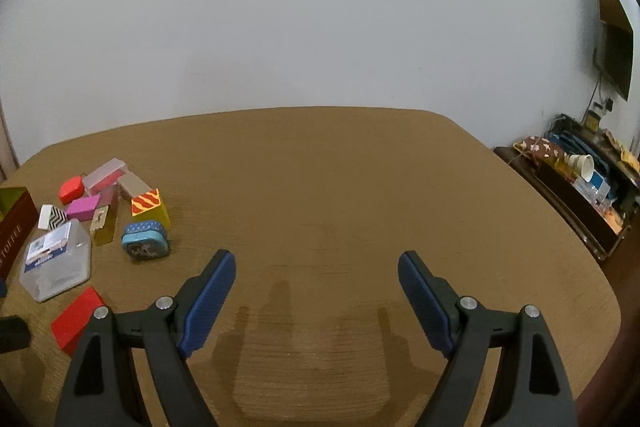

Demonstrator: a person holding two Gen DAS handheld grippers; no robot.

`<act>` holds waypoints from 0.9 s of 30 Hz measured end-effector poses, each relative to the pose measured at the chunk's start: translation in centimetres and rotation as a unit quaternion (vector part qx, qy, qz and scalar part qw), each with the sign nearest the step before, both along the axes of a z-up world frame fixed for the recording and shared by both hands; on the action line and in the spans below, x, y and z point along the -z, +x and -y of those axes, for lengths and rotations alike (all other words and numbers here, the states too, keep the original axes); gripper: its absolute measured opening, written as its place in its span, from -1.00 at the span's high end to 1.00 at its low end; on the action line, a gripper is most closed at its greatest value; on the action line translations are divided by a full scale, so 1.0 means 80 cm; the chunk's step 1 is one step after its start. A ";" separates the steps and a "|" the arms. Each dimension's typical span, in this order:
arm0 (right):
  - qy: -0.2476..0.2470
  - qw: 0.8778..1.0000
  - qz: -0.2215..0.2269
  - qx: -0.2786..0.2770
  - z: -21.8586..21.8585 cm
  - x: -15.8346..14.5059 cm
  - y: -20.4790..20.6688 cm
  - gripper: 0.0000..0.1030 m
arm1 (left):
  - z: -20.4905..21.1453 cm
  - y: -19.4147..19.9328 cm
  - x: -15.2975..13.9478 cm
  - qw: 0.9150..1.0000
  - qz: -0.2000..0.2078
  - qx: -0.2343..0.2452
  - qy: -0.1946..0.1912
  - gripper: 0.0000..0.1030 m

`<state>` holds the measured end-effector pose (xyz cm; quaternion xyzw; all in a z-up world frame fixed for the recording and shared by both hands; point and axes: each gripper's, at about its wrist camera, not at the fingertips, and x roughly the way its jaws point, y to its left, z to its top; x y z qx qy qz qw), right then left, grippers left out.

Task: Organize rigid objects
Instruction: 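Grasp the red rectangular block with the left tool, then carry the red block into the gold tin and open the left tool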

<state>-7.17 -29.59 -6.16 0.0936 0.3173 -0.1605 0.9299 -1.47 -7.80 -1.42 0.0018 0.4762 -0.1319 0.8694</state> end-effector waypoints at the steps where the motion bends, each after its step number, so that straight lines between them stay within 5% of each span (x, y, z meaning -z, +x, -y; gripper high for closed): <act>1: 0.003 1.000 0.000 -0.002 0.002 0.001 0.000 -0.67 | 0.010 0.006 0.001 1.000 -0.006 0.017 0.004 -0.97; 6: 0.026 1.000 0.000 -0.004 0.013 0.004 0.001 -0.67 | 0.041 0.023 0.014 0.998 -0.020 0.050 0.035 -0.85; 8: 0.039 0.999 0.000 -0.001 0.016 0.004 0.004 -0.67 | 0.050 0.026 0.021 0.997 -0.027 0.061 0.050 -0.64; 10: 0.043 0.999 0.001 -0.002 0.014 0.006 0.006 -0.67 | 0.058 0.032 0.033 0.995 -0.047 0.068 0.061 -0.24; 16: 0.042 0.999 0.004 -0.004 0.010 0.009 0.009 -0.67 | 0.063 0.029 0.041 0.994 -0.044 0.071 0.068 -0.18; 18: 0.041 0.999 0.004 -0.002 0.011 0.009 0.010 -0.67 | 0.060 0.024 0.041 0.995 -0.036 0.064 0.068 0.05; 19: 0.042 0.999 0.003 -0.002 0.011 0.010 0.011 -0.67 | 0.061 0.023 0.040 0.995 -0.032 0.063 0.067 0.38; 20: 0.043 0.999 0.002 0.000 0.009 0.010 0.012 -0.67 | 0.057 0.024 0.039 0.996 -0.033 0.061 0.065 0.49; 27: 0.052 0.999 0.003 0.006 0.011 0.012 0.013 -0.67 | 0.025 0.002 0.001 0.999 -0.021 0.034 0.026 0.49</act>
